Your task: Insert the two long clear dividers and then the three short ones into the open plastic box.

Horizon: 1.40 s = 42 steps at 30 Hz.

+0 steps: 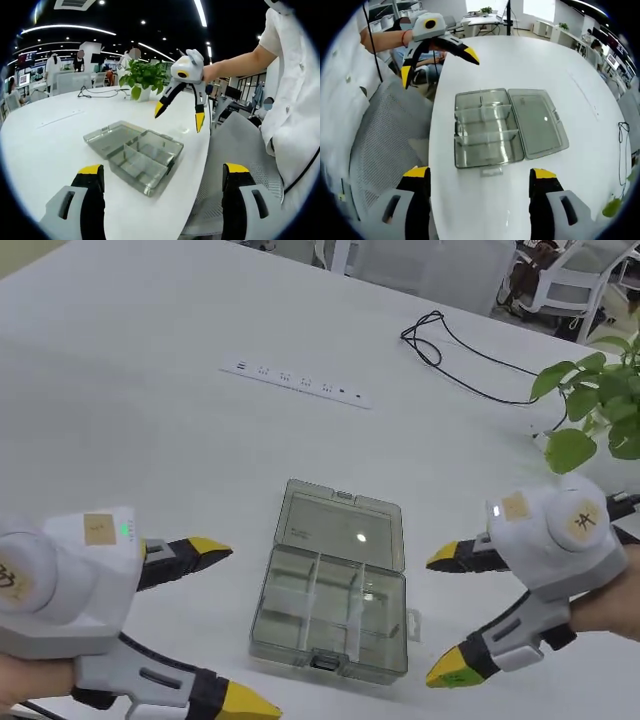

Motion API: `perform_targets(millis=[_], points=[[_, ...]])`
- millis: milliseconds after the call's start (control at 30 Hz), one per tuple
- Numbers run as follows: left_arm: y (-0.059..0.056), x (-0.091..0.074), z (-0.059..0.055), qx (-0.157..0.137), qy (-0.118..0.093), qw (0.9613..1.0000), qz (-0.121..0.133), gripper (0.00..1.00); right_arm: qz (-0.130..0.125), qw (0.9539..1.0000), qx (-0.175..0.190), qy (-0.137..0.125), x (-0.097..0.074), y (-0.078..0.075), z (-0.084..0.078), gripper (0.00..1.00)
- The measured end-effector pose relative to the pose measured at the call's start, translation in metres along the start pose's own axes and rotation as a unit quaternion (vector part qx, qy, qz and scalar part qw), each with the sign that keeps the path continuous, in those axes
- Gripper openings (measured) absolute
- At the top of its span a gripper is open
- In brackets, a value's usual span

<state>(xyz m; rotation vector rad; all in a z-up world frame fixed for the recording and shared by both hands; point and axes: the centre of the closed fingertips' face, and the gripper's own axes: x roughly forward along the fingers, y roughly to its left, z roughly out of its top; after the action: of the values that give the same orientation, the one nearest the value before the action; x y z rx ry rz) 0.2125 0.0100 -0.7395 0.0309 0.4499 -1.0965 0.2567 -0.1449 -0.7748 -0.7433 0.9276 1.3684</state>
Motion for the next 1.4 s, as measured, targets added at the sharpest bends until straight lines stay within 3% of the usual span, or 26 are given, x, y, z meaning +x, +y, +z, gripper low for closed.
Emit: perform_targets(millis=[333,733,967,1400], points=[[0.0,0.0,-0.002,-0.001,0.002,1.0,0.0,1.0,-0.005,0.9994,0.005,0.034,-0.004,-0.007,-0.046,0.82],[0.002,0.001,0.0,-0.003,0.0,1.0,0.002,1.0,0.0,0.9967,0.009,0.081,0.007,-0.013,-0.098,0.77],[0.002,0.002,0.0,-0.005,0.001,1.0,0.001,1.0,-0.001,0.9945,-0.002,0.105,0.013,-0.017,-0.118,0.69],[0.004,0.003,0.001,-0.008,-0.003,1.0,0.002,1.0,-0.018,0.9915,-0.023,0.127,0.021,-0.023,-0.132,0.53]])
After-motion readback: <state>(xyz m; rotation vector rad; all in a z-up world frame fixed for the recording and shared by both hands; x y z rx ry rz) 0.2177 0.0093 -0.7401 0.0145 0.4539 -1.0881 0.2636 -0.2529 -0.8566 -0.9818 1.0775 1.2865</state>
